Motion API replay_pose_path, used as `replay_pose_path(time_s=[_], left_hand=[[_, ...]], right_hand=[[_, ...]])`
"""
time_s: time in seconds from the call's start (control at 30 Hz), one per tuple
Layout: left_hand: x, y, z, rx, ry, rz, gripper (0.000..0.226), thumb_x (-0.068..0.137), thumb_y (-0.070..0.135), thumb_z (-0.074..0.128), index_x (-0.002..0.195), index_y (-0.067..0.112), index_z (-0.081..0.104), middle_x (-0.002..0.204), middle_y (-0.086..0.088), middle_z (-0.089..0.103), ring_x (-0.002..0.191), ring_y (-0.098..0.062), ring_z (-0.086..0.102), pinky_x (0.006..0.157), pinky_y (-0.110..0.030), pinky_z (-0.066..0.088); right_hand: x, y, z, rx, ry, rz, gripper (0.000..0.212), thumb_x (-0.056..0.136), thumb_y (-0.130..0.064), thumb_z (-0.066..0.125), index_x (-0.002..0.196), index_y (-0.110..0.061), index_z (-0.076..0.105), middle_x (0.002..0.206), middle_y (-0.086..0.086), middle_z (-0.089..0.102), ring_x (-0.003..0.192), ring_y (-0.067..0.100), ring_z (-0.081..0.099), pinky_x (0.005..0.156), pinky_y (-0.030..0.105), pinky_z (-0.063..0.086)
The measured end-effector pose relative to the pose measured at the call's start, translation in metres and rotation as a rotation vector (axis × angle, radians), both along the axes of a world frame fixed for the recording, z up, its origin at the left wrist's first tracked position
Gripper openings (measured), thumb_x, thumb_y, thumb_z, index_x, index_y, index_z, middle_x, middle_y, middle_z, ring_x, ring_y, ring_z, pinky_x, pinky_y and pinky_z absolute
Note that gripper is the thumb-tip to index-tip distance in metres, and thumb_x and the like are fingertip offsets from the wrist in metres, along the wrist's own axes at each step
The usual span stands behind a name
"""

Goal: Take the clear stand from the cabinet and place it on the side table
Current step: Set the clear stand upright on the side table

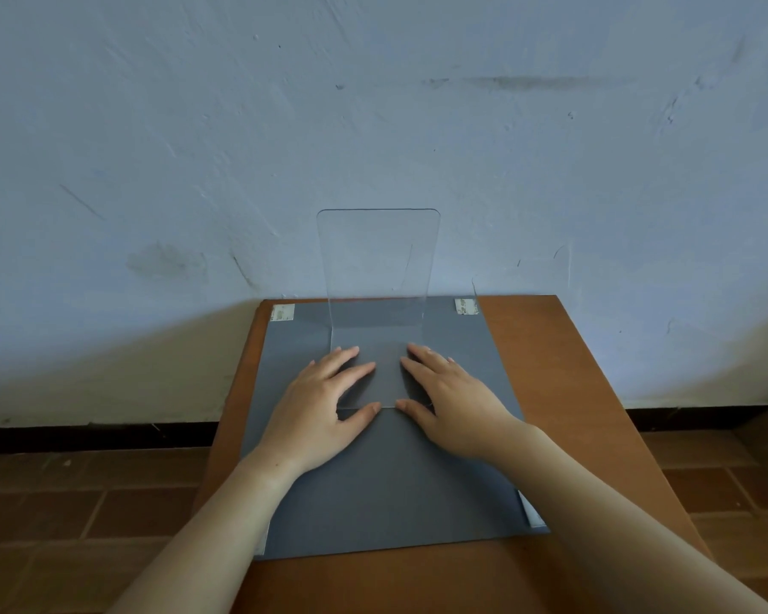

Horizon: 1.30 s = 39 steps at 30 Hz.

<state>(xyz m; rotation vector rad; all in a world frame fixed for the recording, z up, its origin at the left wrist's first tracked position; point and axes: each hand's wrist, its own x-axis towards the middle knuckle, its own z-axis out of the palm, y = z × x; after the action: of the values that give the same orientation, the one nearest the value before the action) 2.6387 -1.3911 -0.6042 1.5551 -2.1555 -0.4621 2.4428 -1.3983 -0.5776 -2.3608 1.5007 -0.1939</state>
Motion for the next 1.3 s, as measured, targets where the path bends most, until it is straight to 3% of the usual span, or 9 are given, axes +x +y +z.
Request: replay_pose_path(time_s=[0.33,0.63,0.9,1.17,1.3], left_hand=[[-0.02,-0.002,-0.002,-0.005,-0.019,-0.02,0.053,0.086,0.048,0.052,0.136,0.035,0.04,0.152,0.011,0.025,0.141,-0.01,0.013,0.114,-0.026,0.009],[-0.023,-0.01,0.001,0.059,-0.041,-0.023,0.055,0.087,0.049,0.049,0.138,0.033,0.037,0.153,0.01,0.021,0.142,-0.009,0.01,0.114,-0.03,0.016],[-0.018,-0.015,0.004,0.06,-0.088,0.0,0.054,0.09,0.047,0.045,0.14,0.031,0.034,0.154,0.007,0.019,0.142,-0.011,0.008,0.116,-0.033,0.012],[-0.019,-0.023,0.008,0.028,-0.148,-0.004,0.045,0.094,0.035,0.043,0.138,0.027,0.039,0.151,0.003,0.028,0.14,-0.014,0.021,0.115,-0.039,0.018],[-0.02,-0.026,0.005,0.032,-0.108,0.029,0.042,0.094,0.033,0.043,0.136,0.027,0.042,0.149,0.004,0.032,0.138,-0.013,0.025,0.112,-0.038,0.025]], right_hand=[[-0.016,0.007,0.0,0.014,-0.037,-0.05,0.061,0.093,-0.043,0.041,0.145,-0.019,0.019,0.156,-0.005,0.01,0.142,0.013,0.008,0.113,0.025,0.008],[-0.014,-0.003,0.002,0.024,0.011,-0.054,0.06,0.094,-0.04,0.042,0.144,-0.015,0.022,0.156,0.0,0.011,0.143,0.016,0.008,0.114,0.03,0.011],[-0.006,-0.015,-0.003,0.017,-0.026,-0.061,0.059,0.094,-0.039,0.043,0.144,-0.014,0.024,0.156,0.0,0.012,0.143,0.016,0.009,0.114,0.03,0.014],[-0.001,-0.023,-0.001,-0.043,-0.078,-0.079,0.041,0.092,-0.034,0.047,0.13,-0.018,0.047,0.145,0.003,0.036,0.134,0.019,0.029,0.101,0.038,0.04],[0.0,-0.026,-0.003,-0.087,-0.115,-0.116,0.033,0.091,-0.032,0.049,0.12,-0.018,0.057,0.138,0.002,0.045,0.128,0.019,0.039,0.095,0.037,0.044]])
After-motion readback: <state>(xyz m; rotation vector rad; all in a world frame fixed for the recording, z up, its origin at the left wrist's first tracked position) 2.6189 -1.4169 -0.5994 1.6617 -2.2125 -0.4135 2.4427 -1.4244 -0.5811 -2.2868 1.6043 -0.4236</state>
